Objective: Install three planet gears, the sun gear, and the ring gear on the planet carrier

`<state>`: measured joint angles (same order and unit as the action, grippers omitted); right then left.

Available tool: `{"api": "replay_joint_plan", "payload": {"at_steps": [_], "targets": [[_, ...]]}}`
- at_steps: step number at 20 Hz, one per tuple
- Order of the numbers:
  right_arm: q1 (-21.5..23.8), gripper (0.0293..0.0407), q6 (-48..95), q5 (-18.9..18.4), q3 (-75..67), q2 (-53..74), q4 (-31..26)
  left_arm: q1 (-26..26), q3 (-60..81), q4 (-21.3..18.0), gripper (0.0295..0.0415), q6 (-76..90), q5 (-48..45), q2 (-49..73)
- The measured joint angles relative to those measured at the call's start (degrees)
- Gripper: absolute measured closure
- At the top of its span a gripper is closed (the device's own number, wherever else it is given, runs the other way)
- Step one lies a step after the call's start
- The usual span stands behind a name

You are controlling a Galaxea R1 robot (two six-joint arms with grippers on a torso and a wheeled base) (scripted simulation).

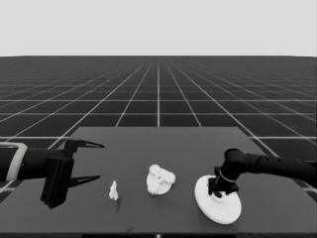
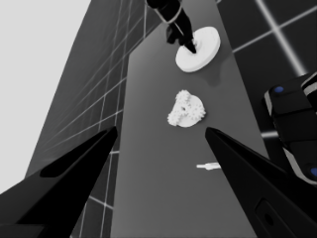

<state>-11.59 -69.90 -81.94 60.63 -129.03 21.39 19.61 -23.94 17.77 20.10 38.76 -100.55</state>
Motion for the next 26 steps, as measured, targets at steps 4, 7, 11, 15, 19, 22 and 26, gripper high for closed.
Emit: {"api": "replay_joint_plan", "payload": {"at_steps": [4,7,11,15,19,22,26], "targets": [[0.0,0.0352,0.0,0.0,0.0,0.0,0.0,0.0,0.0,0.0,0.0326,0.0,0.0,0.0],[0.0,0.0352,0.0,0.0,0.1,0.0,0.0,0.0,0.0,0.0,0.0326,0.0,0.0,0.0],[17.2,0.0352,-3.7,-7.4,-9.4,3.8,-16.8,0.0,0.0,0.0,0.0326,0.0,0.0,0.0],[28.3,0.0352,-2.7,-9.9,-7.2,3.0,-26.6,0.0,0.0,0.0,0.0326,0.0,0.0,0.0],[29.4,0.0352,-2.4,-10.2,-6.5,2.7,-27.7,0.0,0.0,0.0,0.0326,0.0,0.0,0.0],[26.2,0.0354,-18.0,-8.0,15.5,-33.0,-25.0,0.0,0.0,0.0,0.0326,0.0,0.0,0.0],[25.5,0.0354,-12.2,-8.5,30.0,-43.6,-24.4,0.0,0.0,0.0,0.0326,0.0,0.0,0.0]]}}
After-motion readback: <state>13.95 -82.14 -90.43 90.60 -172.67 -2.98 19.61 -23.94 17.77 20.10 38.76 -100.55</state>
